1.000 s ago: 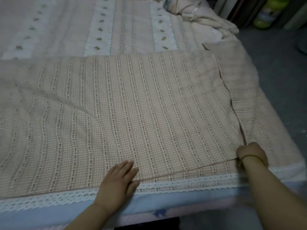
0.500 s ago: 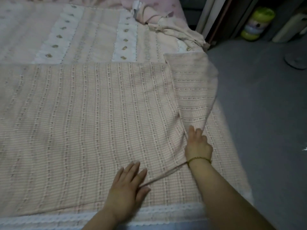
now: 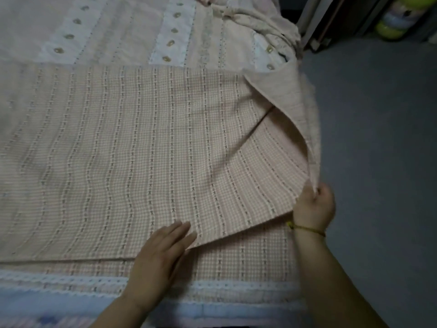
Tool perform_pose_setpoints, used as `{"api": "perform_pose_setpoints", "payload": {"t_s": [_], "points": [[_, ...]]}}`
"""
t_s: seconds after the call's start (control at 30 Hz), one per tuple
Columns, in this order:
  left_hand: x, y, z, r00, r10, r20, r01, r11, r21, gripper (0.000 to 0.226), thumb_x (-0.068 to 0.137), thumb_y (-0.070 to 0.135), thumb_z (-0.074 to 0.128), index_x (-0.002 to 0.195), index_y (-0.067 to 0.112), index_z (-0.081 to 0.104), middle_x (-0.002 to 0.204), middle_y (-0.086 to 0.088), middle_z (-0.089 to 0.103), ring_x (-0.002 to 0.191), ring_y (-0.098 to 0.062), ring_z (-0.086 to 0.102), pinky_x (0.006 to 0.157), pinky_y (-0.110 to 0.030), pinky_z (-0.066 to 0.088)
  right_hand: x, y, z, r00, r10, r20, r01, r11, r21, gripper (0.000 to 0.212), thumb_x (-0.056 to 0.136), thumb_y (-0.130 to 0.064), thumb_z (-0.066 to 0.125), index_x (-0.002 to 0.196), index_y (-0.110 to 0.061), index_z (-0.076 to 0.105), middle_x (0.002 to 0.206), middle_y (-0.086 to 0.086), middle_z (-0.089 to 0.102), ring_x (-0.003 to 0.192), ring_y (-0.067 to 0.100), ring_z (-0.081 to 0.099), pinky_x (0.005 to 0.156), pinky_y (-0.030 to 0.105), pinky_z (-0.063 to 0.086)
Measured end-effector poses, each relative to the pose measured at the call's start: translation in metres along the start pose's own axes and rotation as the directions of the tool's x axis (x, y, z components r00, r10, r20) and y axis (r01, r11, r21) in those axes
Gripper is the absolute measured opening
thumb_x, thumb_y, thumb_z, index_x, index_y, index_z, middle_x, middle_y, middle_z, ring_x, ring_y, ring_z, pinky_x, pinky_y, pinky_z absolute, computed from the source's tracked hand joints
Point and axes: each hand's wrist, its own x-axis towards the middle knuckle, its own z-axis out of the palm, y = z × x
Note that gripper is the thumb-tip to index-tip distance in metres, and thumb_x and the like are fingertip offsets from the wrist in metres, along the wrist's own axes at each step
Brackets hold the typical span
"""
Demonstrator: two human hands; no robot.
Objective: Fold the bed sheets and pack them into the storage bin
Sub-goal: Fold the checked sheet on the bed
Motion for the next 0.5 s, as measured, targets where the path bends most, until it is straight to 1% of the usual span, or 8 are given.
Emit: {"api": "perform_pose_setpoints", "payload": {"t_s": [0.03, 0.1, 0.2, 0.23, 0.3, 0.33, 0.4, 0.5], "points": [[-0.002, 0.002, -0.001, 1.000, 0.017, 0.012, -0.017, 1.000, 0.013, 0.041, 0.102, 0.034, 0.015, 0.113, 0.021, 0.052, 0.111, -0.008, 0.067, 0.110, -0.017, 0.047, 0.108, -0.014, 0.014, -0.006, 0.018, -0.010, 0.995, 0.098, -0.026, -0.099, 0.995, -0.029, 0.031, 0.092, -0.011, 0.048, 0.099, 0.017, 0.057, 0.103, 0.034, 0.059, 0.094, 0.039, 0.055, 0.066, 0.027, 0.028], [-0.009, 0.001, 0.001, 0.997, 0.038, 0.063, -0.041, 0.997, 0.058, 0.052, 0.102, 0.034, 0.011, 0.109, 0.022, 0.061, 0.110, -0.008, 0.068, 0.110, -0.018, 0.047, 0.109, -0.014, 0.010, -0.015, 0.055, -0.018, 0.952, 0.305, 0.014, -0.301, 0.945, -0.128, 0.029, 0.093, -0.009, 0.047, 0.103, 0.017, 0.057, 0.106, 0.034, 0.059, 0.098, 0.042, 0.056, 0.078, 0.036, 0.040], [-0.020, -0.005, 0.011, 0.992, 0.043, 0.118, -0.061, 0.985, 0.160, 0.069, 0.102, 0.036, 0.007, 0.097, 0.018, 0.073, 0.104, -0.008, 0.071, 0.103, -0.024, 0.062, 0.110, -0.013, 0.005, -0.018, 0.084, -0.017, 0.898, 0.430, 0.092, -0.400, 0.886, -0.236, 0.031, 0.089, -0.014, 0.050, 0.107, 0.011, 0.057, 0.094, 0.022, 0.060, 0.089, 0.035, 0.059, 0.085, 0.048, 0.049], [-0.018, -0.007, 0.014, 0.993, 0.031, 0.113, -0.050, 0.983, 0.176, 0.070, 0.102, 0.036, 0.007, 0.095, 0.017, 0.074, 0.103, -0.008, 0.071, 0.098, -0.024, 0.065, 0.109, -0.012, 0.006, -0.011, 0.082, -0.015, 0.900, 0.426, 0.098, -0.393, 0.887, -0.241, 0.032, 0.089, -0.015, 0.052, 0.109, 0.010, 0.056, 0.095, 0.021, 0.059, 0.091, 0.034, 0.059, 0.086, 0.045, 0.049], [-0.014, -0.005, 0.017, 0.994, 0.015, 0.108, -0.034, 0.984, 0.174, 0.071, 0.102, 0.038, 0.008, 0.091, 0.016, 0.075, 0.101, -0.009, 0.071, 0.097, -0.025, 0.066, 0.105, -0.016, 0.020, 0.006, 0.080, -0.012, 0.921, 0.375, 0.108, -0.335, 0.901, -0.276, 0.037, 0.089, -0.019, 0.054, 0.114, 0.007, 0.053, 0.112, 0.024, 0.060, 0.103, 0.037, 0.057, 0.087, 0.038, 0.045], [-0.014, -0.003, 0.017, 0.993, 0.018, 0.113, -0.037, 0.985, 0.167, 0.072, 0.102, 0.039, 0.009, 0.091, 0.015, 0.075, 0.100, -0.010, 0.072, 0.095, -0.026, 0.067, 0.098, -0.021, 0.028, 0.014, 0.076, -0.013, 0.927, 0.355, 0.122, -0.304, 0.900, -0.312, 0.039, 0.090, -0.022, 0.053, 0.117, 0.006, 0.053, 0.119, 0.024, 0.058, 0.108, 0.038, 0.056, 0.087, 0.037, 0.045], [-0.016, -0.002, 0.015, 0.993, 0.038, 0.108, -0.052, 0.990, 0.134, 0.068, 0.102, 0.039, 0.008, 0.097, 0.017, 0.073, 0.102, -0.010, 0.071, 0.100, -0.026, 0.063, 0.087, -0.028, 0.033, 0.026, 0.064, -0.020, 0.933, 0.335, 0.133, -0.269, 0.892, -0.363, 0.037, 0.093, -0.020, 0.047, 0.120, 0.003, 0.054, 0.125, 0.022, 0.056, 0.110, 0.036, 0.055, 0.088, 0.035, 0.044], [-0.020, -0.003, 0.006, 0.995, 0.072, 0.073, -0.076, 0.996, 0.042, 0.048, 0.102, 0.036, 0.011, 0.115, 0.021, 0.054, 0.111, -0.009, 0.067, 0.110, -0.019, 0.047, 0.094, -0.023, 0.032, 0.033, 0.052, -0.043, 0.970, 0.239, 0.052, -0.223, 0.950, -0.219, 0.031, 0.094, -0.007, 0.041, 0.112, 0.012, 0.057, 0.108, 0.024, 0.059, 0.092, 0.027, 0.053, 0.069, 0.026, 0.035]]}}
